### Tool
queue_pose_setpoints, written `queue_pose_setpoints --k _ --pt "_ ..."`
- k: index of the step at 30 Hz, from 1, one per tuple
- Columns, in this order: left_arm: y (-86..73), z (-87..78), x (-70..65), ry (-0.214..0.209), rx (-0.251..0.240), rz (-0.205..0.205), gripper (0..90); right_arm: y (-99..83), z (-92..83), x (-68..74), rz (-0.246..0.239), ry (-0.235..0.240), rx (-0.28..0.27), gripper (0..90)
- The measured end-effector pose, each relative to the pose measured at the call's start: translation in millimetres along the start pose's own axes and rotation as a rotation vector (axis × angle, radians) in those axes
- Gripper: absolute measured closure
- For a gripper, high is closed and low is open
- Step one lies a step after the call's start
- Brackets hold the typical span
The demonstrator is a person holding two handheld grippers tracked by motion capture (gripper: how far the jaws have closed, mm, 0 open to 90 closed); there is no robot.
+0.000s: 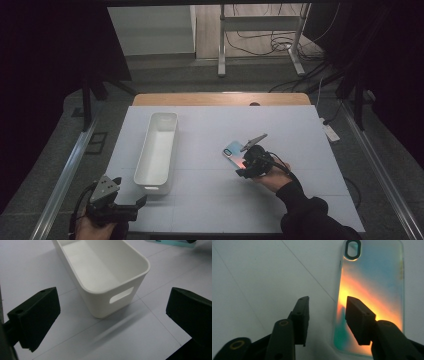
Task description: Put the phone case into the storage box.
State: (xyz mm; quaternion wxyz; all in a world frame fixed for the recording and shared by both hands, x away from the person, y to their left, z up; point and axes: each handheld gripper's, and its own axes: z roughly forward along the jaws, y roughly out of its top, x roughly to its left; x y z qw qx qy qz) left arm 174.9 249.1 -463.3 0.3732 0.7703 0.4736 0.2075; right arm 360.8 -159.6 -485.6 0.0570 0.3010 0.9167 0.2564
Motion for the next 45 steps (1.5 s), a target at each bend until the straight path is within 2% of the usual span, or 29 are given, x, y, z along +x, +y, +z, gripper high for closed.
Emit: queue_pose_setpoints --k 2,7,10,17,24,29,34,45 --pt "0.0 0.1 0.2 0.0 0.0 -0.001 0.0 1.3 -0.1 -1.5 0.007 -0.007 -0.007 43.7" --pt "0.3 0.5 0.2 -0.001 0.003 0.003 0.0 2.3 0.1 -7.6 0.017 -0.016 -0.011 33.5" --pt "0.0 0.4 0.7 -0.002 -0.002 -0.003 0.0 1.9 -1.3 -13.4 0.04 -0.028 -0.024 25.8" --pt "0.0 0.4 0.7 -0.002 -0.001 -0.001 0.0 1.7 -2.1 -21.3 0.05 -0.081 -0.039 8.4" --pt "0.0 0.3 0.3 0.0 -0.001 -0.001 0.0 0.6 -0.7 -27.8 0.045 -0.109 -0.046 0.0" --pt "-0.2 0.1 0.6 -0.001 -0.001 -0.002 0.0 1.5 -0.9 -35.1 0.062 -0.127 -0.042 0.0" --pt "-0.1 0.1 0.4 0.0 -0.001 -0.002 0.0 1.6 1.1 -38.2 0.093 -0.111 -0.025 0.0" --pt "-0.3 -0.2 0.3 -0.001 0.0 0.0 0.0 0.2 18.7 -34.1 0.062 -0.115 0.036 0.0"
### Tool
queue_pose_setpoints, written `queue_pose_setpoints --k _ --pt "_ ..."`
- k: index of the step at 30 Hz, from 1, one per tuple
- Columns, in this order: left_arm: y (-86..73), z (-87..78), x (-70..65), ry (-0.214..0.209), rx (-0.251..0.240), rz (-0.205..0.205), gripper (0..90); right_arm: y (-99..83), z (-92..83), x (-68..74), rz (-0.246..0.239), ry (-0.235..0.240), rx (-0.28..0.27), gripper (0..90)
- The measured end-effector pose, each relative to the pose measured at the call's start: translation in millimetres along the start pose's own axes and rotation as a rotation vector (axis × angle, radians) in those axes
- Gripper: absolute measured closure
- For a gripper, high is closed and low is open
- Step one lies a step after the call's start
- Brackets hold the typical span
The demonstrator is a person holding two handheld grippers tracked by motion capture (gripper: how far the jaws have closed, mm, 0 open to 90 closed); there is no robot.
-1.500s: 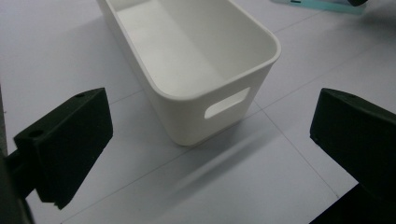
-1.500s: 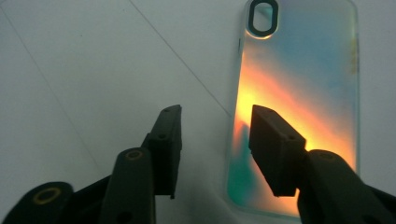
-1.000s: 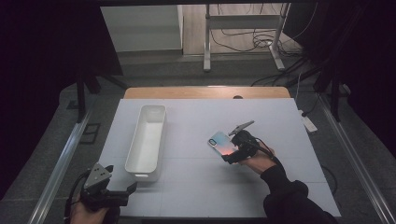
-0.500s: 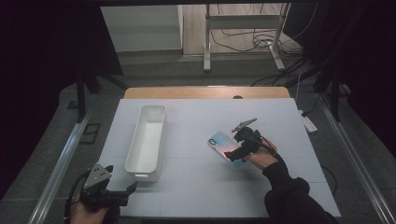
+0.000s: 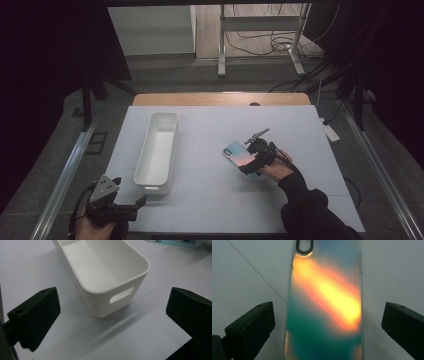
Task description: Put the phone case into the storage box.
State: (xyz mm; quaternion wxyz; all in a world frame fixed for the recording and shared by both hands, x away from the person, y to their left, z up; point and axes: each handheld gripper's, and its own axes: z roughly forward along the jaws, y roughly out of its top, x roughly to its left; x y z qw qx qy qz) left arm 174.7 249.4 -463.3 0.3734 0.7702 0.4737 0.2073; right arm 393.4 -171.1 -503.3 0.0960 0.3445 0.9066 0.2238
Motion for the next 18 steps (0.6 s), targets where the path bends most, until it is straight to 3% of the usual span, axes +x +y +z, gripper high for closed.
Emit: queue_pose_setpoints --k 10,18 --pt "0.1 0.0 -0.2 0.0 0.0 0.002 0.0 -5.1 13.7 2.3 -0.036 -0.013 0.052 0.0" --pt "0.2 0.1 -0.5 0.002 0.003 0.005 0.0 -5.5 13.6 2.5 -0.031 -0.014 0.052 0.0"
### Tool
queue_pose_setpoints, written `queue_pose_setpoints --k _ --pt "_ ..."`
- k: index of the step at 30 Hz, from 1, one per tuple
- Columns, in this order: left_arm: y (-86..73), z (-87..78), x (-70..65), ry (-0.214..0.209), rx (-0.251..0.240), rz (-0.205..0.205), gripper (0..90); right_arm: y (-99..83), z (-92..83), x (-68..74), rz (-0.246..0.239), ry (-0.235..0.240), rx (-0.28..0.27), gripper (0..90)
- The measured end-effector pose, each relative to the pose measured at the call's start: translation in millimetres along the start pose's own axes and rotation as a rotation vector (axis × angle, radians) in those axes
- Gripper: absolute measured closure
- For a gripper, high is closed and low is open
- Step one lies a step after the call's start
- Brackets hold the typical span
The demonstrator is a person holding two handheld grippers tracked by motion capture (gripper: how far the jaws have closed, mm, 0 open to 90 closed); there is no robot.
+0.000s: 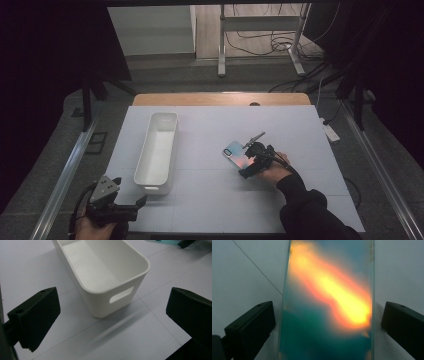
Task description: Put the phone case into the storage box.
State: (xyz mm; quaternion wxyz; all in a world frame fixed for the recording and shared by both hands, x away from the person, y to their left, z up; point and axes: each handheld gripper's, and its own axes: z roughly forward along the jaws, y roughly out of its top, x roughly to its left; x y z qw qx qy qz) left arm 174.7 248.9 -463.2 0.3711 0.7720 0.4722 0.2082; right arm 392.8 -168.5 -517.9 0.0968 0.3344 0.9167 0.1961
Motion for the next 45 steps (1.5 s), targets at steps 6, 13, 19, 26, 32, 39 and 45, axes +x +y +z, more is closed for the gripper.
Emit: queue_pose_setpoints --k 6,13,19,26,32,39,45 --pt "0.0 -0.1 -0.1 0.0 0.001 0.002 0.0 0.8 -0.4 -0.2 0.001 0.007 0.007 0.4" --pt "0.2 0.0 -0.6 0.002 0.002 0.004 0.0 0.8 -7.2 -2.2 -0.006 0.016 0.005 16.1" --pt "0.0 -0.3 -0.4 0.005 -0.003 -0.007 0.0 2.7 -7.7 -0.8 0.006 0.005 0.024 16.7" --pt "-0.3 -0.9 1.0 -0.002 0.006 -0.022 0.0 2.0 -8.5 -0.2 0.021 0.0 0.019 16.8" --pt "0.3 -0.3 1.3 -0.011 0.013 -0.019 0.3 1.3 -13.4 -1.3 0.038 0.005 -0.007 16.9" --pt "0.2 -0.2 2.5 -0.014 0.01 -0.033 0.0 -0.6 -21.5 -0.8 0.04 0.019 -0.039 16.9" --pt "0.7 0.0 2.3 -0.018 0.015 -0.026 0.0 -1.9 -29.4 0.7 0.037 0.031 -0.071 17.0"
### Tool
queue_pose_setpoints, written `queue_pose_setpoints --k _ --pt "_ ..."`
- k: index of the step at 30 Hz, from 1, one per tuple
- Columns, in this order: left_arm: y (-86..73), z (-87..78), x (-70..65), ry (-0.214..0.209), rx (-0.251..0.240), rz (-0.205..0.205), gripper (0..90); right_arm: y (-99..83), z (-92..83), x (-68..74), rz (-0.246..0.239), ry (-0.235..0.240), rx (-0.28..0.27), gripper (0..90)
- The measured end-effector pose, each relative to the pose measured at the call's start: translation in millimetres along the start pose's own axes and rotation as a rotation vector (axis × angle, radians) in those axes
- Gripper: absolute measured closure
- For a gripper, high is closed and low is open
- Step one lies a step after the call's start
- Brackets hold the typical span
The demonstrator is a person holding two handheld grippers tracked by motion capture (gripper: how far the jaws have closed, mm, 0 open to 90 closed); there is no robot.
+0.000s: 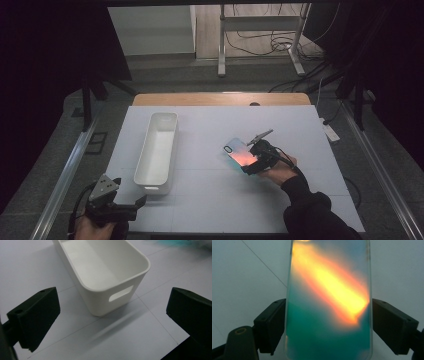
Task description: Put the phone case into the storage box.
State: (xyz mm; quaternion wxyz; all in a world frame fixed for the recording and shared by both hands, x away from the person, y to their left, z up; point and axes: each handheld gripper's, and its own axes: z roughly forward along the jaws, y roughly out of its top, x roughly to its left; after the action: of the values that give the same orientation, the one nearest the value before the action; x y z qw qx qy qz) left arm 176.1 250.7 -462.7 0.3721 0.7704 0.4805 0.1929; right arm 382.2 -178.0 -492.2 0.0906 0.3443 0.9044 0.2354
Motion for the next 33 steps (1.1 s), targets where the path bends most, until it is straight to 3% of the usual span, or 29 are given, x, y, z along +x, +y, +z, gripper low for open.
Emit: queue_pose_setpoints --k 19,33 --pt "8.7 5.2 -3.4 -0.039 -0.031 0.028 0.0 -6.1 -29.9 7.3 -0.015 0.031 -0.104 17.0" --pt "27.8 15.1 -11.6 -0.114 -0.077 0.04 0.0 -8.9 -48.5 12.0 -0.018 0.063 -0.174 17.0"
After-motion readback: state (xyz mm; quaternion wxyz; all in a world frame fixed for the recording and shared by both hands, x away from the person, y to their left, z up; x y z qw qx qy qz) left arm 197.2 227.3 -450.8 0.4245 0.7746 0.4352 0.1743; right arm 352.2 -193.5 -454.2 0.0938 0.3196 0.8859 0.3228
